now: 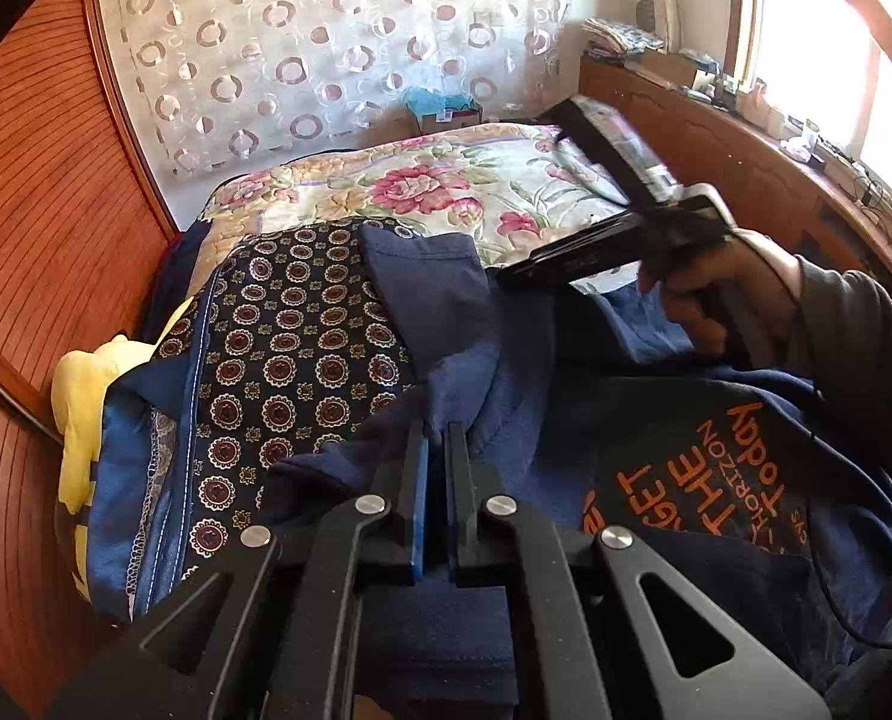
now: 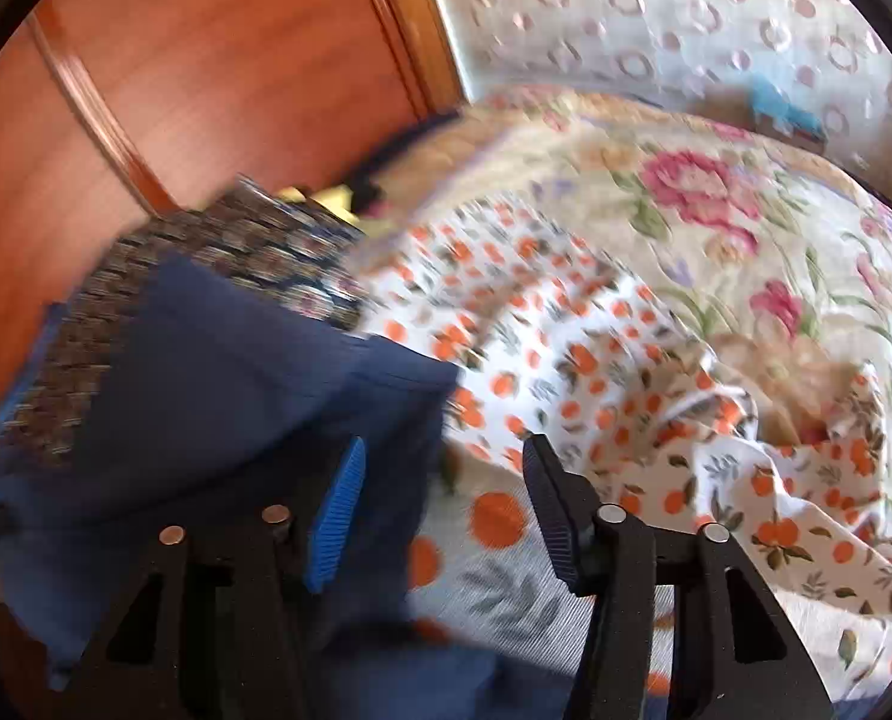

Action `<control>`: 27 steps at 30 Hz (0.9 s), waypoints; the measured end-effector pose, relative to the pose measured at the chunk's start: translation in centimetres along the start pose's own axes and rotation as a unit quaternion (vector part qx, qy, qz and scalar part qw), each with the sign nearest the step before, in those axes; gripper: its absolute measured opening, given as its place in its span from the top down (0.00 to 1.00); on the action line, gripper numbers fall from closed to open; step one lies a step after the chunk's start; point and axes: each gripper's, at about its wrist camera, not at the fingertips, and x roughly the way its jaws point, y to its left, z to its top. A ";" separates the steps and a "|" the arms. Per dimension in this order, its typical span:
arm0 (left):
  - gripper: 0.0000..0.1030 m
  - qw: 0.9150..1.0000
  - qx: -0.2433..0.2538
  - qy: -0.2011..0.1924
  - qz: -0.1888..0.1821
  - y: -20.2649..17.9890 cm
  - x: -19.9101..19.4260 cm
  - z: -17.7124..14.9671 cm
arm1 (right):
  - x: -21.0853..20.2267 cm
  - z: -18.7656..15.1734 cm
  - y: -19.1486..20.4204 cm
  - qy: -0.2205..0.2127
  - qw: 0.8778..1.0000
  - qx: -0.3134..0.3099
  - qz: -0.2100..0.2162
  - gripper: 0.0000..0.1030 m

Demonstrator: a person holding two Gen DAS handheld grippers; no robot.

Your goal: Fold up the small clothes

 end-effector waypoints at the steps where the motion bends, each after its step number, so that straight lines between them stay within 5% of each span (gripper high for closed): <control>1: 0.95 1.000 0.000 0.000 0.000 0.0 0.0 0.0 | 0.4 0.3 -0.2 0.005 1.000 0.005 0.009 0.49; 9: 0.95 1.000 0.003 0.005 -0.004 0.4 0.2 -0.3 | 2.8 2.3 -2.8 0.029 0.993 0.082 0.083 0.51; 14: 0.95 1.000 0.002 0.000 -0.003 0.2 0.3 -0.2 | 3.2 2.5 -3.2 0.020 0.989 0.094 0.111 0.77; 15: 0.95 1.000 0.002 0.000 -0.003 0.1 0.2 -0.2 | 3.1 2.4 -3.1 0.012 0.990 0.090 0.112 0.90; 18: 0.95 1.000 0.005 -0.001 0.000 -0.1 0.2 -0.2 | 1.4 1.9 -1.9 -0.013 0.992 0.061 0.111 0.97; 27: 0.95 0.999 0.009 -0.013 0.032 0.6 0.1 1.3 | -7.1 -1.2 0.2 -0.134 0.986 0.013 0.102 0.99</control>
